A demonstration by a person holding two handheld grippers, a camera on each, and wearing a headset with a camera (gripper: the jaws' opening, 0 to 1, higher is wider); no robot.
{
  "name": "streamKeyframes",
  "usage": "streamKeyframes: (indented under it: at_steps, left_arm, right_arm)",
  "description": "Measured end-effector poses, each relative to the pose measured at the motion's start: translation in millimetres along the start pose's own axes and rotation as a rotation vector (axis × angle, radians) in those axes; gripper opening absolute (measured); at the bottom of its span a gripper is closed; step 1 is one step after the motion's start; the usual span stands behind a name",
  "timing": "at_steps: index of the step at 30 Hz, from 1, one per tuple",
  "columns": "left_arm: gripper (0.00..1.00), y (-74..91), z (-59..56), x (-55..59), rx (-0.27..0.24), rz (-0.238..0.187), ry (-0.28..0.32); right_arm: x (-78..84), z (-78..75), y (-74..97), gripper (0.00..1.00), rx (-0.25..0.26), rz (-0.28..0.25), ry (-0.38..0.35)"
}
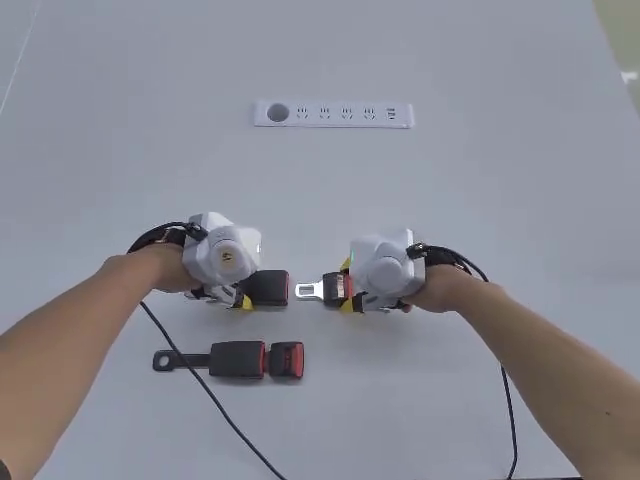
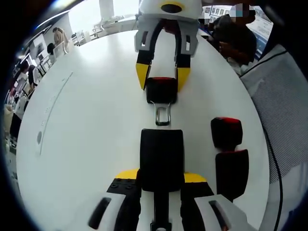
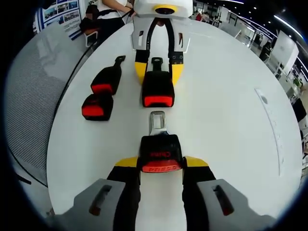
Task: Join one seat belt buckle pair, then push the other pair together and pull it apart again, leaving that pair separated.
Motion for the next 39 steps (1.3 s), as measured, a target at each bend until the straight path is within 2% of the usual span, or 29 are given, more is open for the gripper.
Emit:
streamKeyframes:
  at_steps: [10,22,29,39]
  left_arm:
    - [0.31,-1.2,0.1,-0.2,0.002,0.003,-0.006]
    - [0.31,-0.5,-0.6,-0.4,-0.001,0.000,-0.004]
    - [0.31,-0.3,-1.7,1.5,-0.010,-0.021,0.017]
    - [0.31,-0.3,-1.6,1.1,-0.010,-0.024,0.014]
  right_arm:
    - [-10.4,-0.7,-5.4,0.31,-0.006,0.007,0.015]
    - [-22.3,0.7,-13.3,0.31,0.012,-0.016,0.020]
    - [-21.4,0.9,-14.3,0.30,0.024,-0.022,0.013]
    - [-20.8,1.8,-14.2,0.30,0.034,-0.048,0.003]
Point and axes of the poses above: the centre of the closed fingertips' face, and the gripper's own axes: y roughly backward along the fingers, z roughly to its left, x roughly out of its underside, the point moved 8 cm from there along y, roughly backward along the fingers, and after that the axes turned 3 degrees about -x, right-handed, at the moved point
